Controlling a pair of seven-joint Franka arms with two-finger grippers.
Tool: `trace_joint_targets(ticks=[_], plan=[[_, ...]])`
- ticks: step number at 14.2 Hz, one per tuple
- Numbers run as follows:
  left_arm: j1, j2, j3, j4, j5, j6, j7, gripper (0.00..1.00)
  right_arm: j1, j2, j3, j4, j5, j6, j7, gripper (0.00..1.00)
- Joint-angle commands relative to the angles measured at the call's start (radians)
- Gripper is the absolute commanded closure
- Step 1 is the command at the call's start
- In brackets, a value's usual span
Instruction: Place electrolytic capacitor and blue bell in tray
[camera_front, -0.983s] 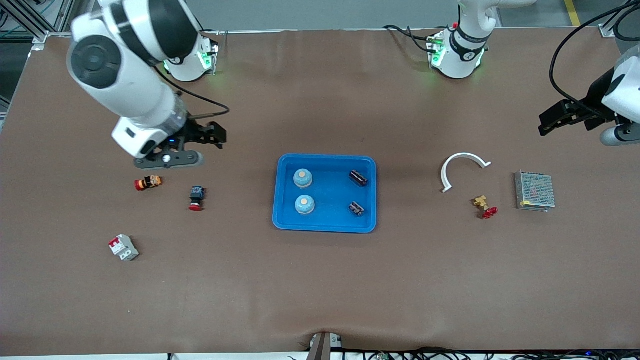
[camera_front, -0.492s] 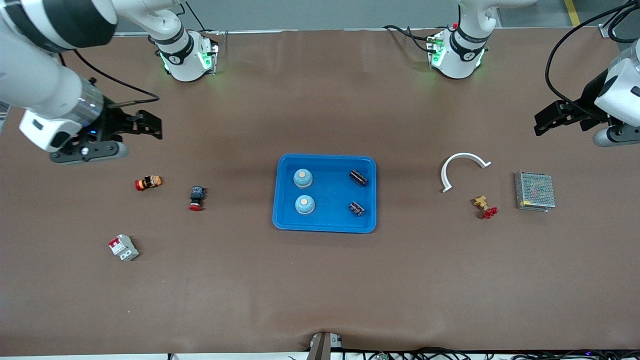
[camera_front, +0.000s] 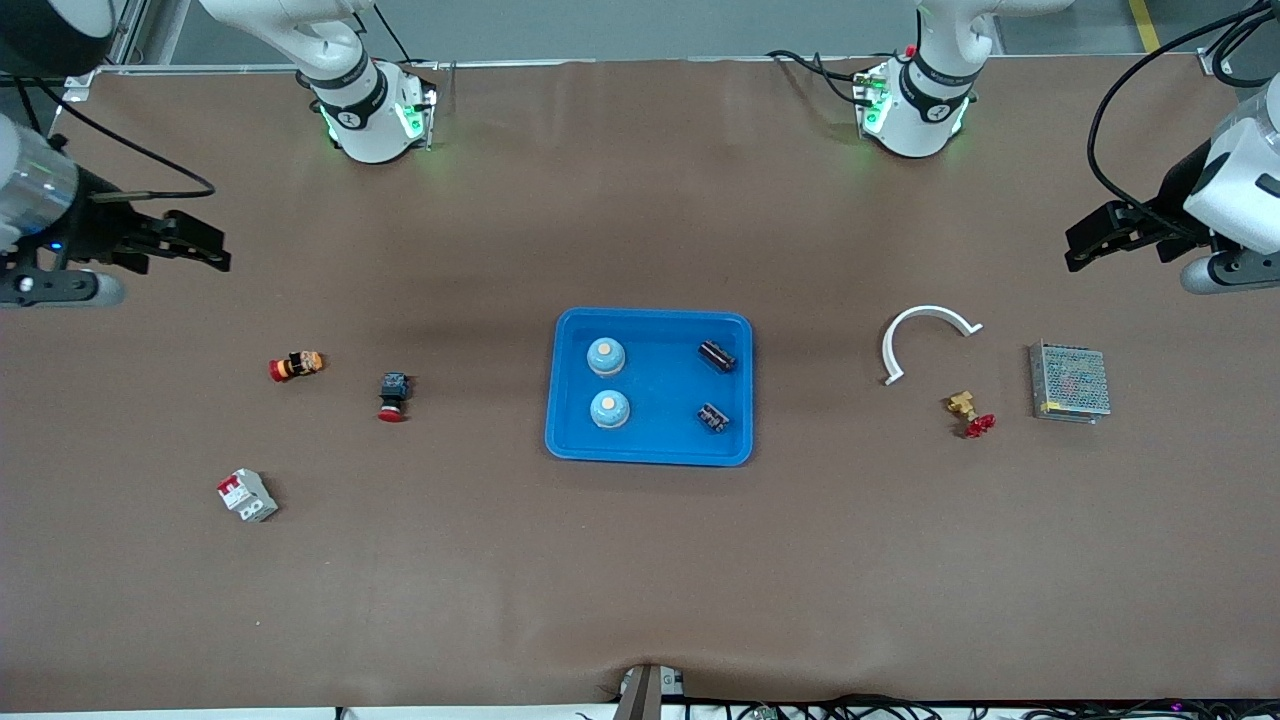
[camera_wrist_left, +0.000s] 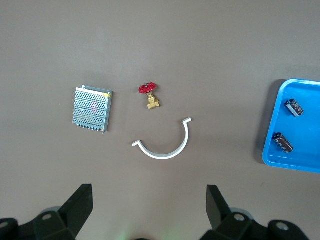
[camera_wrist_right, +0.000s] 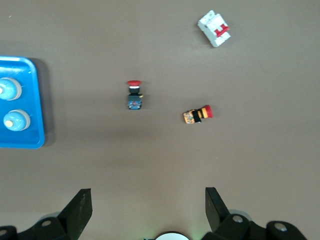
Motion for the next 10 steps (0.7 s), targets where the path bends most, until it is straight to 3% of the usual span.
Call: trace_joint_targets(ticks=[1, 10], plan=[[0.002, 0.0, 0.0, 0.0, -0.021, 0.01, 0.014, 0.0, -0.049, -0.017, 0.019, -0.021, -0.049, 0.02, -0.007, 0.0], [0.002, 0.0, 0.003, 0.012, -0.005, 0.008, 0.047, 0.0, -0.116, 0.029, 0.019, 0.002, -0.053, 0.095, -0.09, 0.0]])
